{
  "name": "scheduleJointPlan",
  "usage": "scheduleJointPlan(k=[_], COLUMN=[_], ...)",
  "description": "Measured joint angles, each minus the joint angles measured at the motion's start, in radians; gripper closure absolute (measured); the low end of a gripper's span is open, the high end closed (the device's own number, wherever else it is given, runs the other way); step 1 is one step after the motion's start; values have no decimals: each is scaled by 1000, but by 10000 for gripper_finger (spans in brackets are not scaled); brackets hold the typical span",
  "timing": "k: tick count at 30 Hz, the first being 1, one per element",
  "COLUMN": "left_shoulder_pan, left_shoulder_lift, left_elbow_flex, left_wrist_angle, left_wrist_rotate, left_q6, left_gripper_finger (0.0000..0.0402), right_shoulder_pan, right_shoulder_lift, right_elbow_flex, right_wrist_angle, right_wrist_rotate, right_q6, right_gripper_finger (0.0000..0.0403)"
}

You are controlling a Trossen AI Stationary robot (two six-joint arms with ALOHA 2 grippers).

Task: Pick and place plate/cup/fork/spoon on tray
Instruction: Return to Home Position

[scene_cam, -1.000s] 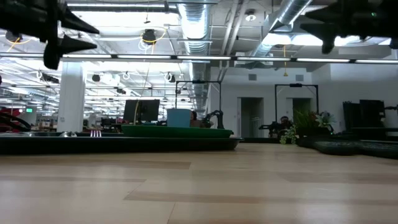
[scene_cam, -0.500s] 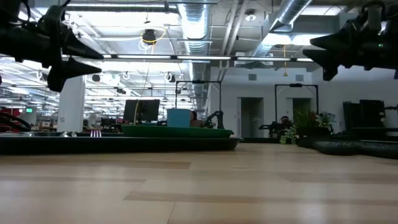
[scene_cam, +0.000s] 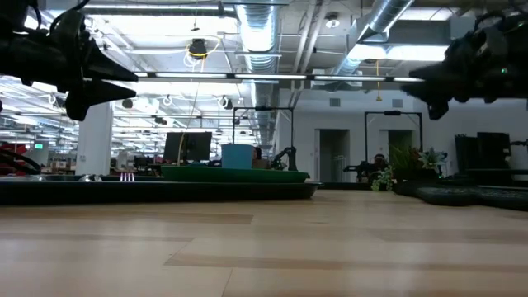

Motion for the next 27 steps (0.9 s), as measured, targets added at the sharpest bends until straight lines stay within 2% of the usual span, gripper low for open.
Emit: scheduleJointPlan(k=[4,6,7,10,12,15,18,21,24,27], left_shoulder_pan=[0,0,-1,0,0,0,0,0,0,0], left_shoulder_lift=[0,0,0,0,0,0,-1,0,0,-1], left_elbow_flex=[0,0,0,0,-3,-5,-3,-3,-3,-4], left_wrist_angle=[-3,-3,-3,1,24,108,162,119,55,44], left_wrist_rotate=[31,57,56,37,36,62,50,35,26,22], left_q6=[-1,-12,-34,-68,-53,106,218,225,198,195], left_gripper_finger=[237,237,237,237,237,237,237,237,237,237], right_shoulder_pan=[60,143,202,414,565,717,769,777,766,754], right_shoulder_lift=[-1,-6,-7,8,19,29,1,-13,-30,-44], right_elbow_flex=[0,0,-1,-2,-2,-2,-2,-2,-3,-3], right_wrist_angle=[-65,-43,-26,15,58,39,-44,-145,-188,-214], right_wrist_rotate=[-1,7,50,319,492,738,953,1076,1104,1067], right_q6=[57,84,86,49,-43,-180,-197,-208,-231,-215], right_gripper_finger=[208,209,209,209,210,210,210,209,208,206])
